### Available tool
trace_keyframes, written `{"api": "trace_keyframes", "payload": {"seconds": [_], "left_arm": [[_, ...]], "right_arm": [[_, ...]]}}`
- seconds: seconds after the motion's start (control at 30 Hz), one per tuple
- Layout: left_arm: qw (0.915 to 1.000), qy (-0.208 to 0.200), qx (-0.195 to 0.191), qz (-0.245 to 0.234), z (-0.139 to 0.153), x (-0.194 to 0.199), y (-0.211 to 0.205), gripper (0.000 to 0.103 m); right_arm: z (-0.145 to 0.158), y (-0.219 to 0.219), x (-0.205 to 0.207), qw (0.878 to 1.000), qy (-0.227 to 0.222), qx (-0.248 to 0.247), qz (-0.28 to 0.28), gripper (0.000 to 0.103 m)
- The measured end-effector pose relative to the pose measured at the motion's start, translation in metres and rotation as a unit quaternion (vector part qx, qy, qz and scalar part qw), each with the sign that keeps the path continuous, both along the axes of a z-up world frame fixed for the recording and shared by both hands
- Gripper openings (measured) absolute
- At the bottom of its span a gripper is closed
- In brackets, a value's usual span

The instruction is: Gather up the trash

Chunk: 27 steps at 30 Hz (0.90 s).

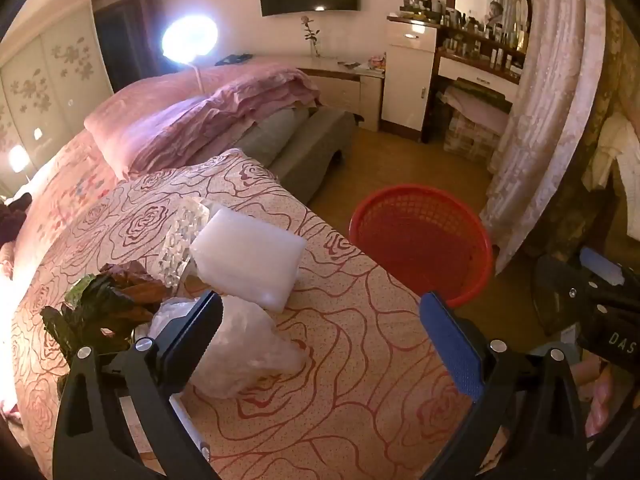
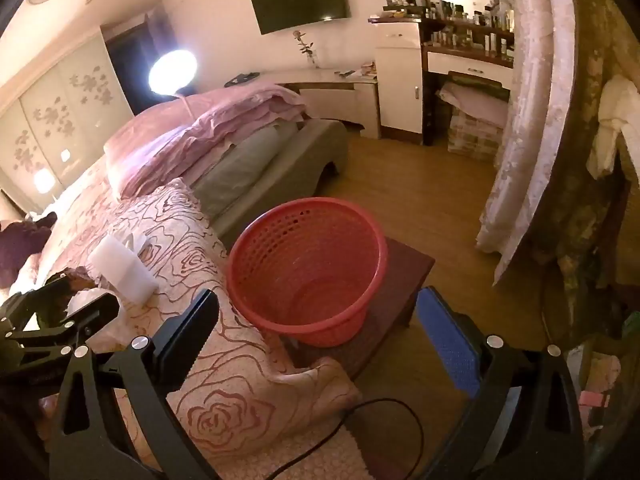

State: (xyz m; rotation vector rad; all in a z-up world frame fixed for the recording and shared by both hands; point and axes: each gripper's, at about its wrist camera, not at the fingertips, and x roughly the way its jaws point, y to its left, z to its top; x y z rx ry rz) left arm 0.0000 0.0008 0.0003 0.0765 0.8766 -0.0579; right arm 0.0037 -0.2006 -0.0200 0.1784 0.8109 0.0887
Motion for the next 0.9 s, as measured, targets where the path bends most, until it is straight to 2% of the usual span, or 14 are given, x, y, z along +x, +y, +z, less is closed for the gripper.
{"api": "trace_keyframes", "payload": {"seconds": [0.13,0.9], "left_arm": [[1.0000,0.001,0.001,0.000,-0.001,0.001,0.001,0.095],[1.0000,0.006,0.004,0.005,-0.010,0.005,0.005,0.095]], "right_arm": [[-0.001,-0.001,-0.002,1.000,-0.007,-0.017,-0.003,0.096],[-0.001,-0.008,0.000,0.999,-0.007,-0.023,-0.022,0.096]]}}
